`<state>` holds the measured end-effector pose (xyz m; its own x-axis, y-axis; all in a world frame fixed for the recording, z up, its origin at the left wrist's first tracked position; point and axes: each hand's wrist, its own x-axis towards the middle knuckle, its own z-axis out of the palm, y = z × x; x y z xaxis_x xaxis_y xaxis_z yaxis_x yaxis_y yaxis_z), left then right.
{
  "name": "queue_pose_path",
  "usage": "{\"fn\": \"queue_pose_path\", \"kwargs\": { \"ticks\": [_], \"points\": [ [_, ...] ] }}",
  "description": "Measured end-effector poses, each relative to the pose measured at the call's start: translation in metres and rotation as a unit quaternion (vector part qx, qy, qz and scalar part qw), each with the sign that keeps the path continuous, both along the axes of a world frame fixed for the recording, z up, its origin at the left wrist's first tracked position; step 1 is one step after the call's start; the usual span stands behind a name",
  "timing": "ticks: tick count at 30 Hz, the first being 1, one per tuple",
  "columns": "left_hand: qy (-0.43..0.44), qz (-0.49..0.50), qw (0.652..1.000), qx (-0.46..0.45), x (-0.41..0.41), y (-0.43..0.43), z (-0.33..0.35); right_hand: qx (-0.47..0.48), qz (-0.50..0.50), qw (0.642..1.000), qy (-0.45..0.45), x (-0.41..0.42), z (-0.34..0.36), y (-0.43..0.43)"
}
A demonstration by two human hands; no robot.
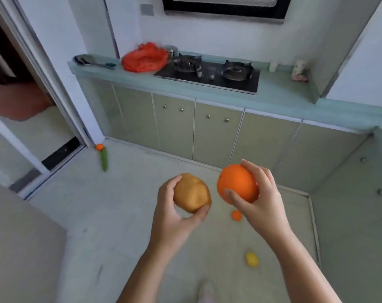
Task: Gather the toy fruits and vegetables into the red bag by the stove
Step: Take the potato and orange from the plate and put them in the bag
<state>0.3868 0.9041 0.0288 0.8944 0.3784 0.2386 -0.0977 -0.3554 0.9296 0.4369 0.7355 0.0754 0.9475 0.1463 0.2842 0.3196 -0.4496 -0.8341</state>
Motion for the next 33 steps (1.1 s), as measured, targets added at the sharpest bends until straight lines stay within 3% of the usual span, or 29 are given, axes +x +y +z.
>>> {"fn": "queue_pose_path", "kwargs": {
  "ticks": [10,19,33],
  "points": [
    [-0.031,0.103,0.994,0.000,0.126,0.053,0.030,0.033,0.118,0.993,0.002,0.164,0.019,0.068],
    [-0.002,0.168,0.986,0.012,0.189,0.134,0.006,0.046,0.186,0.979,0.069,0.242,-0.007,0.161],
    [0.029,0.200,0.978,0.045,0.317,0.381,-0.005,0.015,0.229,0.972,0.058,0.383,0.003,0.412]
  ]
}}
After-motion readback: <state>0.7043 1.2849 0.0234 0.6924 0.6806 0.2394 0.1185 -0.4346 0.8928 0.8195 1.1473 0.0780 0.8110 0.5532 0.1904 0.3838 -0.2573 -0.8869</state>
